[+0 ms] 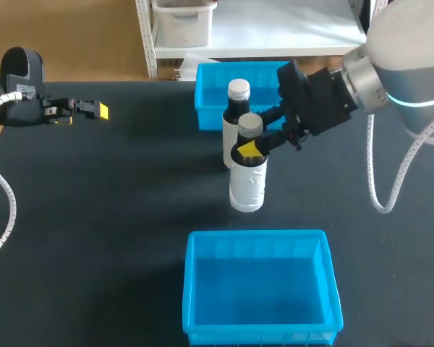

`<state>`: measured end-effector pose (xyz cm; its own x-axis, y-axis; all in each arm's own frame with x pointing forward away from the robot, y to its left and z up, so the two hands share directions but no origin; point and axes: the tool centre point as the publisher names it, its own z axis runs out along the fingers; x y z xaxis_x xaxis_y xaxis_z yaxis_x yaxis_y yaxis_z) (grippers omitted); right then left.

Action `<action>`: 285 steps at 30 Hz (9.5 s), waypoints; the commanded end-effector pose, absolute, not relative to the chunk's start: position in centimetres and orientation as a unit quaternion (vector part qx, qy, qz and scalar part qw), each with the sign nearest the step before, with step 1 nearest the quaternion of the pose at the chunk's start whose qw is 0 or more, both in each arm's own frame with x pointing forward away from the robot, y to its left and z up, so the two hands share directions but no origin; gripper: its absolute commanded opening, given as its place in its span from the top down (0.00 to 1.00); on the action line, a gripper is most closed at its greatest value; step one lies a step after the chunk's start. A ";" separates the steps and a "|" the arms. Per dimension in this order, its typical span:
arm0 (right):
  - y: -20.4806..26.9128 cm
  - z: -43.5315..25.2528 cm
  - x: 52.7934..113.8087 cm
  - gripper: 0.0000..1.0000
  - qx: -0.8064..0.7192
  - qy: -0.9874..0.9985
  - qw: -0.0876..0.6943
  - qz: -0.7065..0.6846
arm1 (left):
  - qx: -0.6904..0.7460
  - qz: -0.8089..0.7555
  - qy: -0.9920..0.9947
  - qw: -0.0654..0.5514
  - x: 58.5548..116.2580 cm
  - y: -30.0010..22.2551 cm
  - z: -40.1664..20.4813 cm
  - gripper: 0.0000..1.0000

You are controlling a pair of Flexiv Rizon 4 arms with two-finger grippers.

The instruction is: Pick up the bottle, and place it in the far bin if it is heavy, or in the near bin if it is light.

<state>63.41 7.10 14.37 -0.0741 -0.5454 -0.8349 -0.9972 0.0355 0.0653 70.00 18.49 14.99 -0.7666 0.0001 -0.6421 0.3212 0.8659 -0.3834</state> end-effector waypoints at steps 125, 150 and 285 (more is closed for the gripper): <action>1.6 27.8 58.9 1.00 -0.577 0.663 0.364 0.309 | 0.088 -0.243 0.908 0.330 70.0 18.5 15.0 0.00; -2.7 27.8 75.1 1.00 -0.581 0.667 0.357 0.299 | 0.088 -0.243 0.908 0.330 70.0 18.5 15.0 0.00; 0.6 14.6 92.1 0.00 -0.577 0.685 0.263 0.358 | 0.088 -0.243 0.908 0.330 70.0 18.5 15.0 0.00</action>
<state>92.97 3.02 13.51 -0.1922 -0.6111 -0.7679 -0.9554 0.2952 0.0043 70.00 18.50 14.99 -0.7666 0.0001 -0.6421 0.3212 0.8659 -0.3834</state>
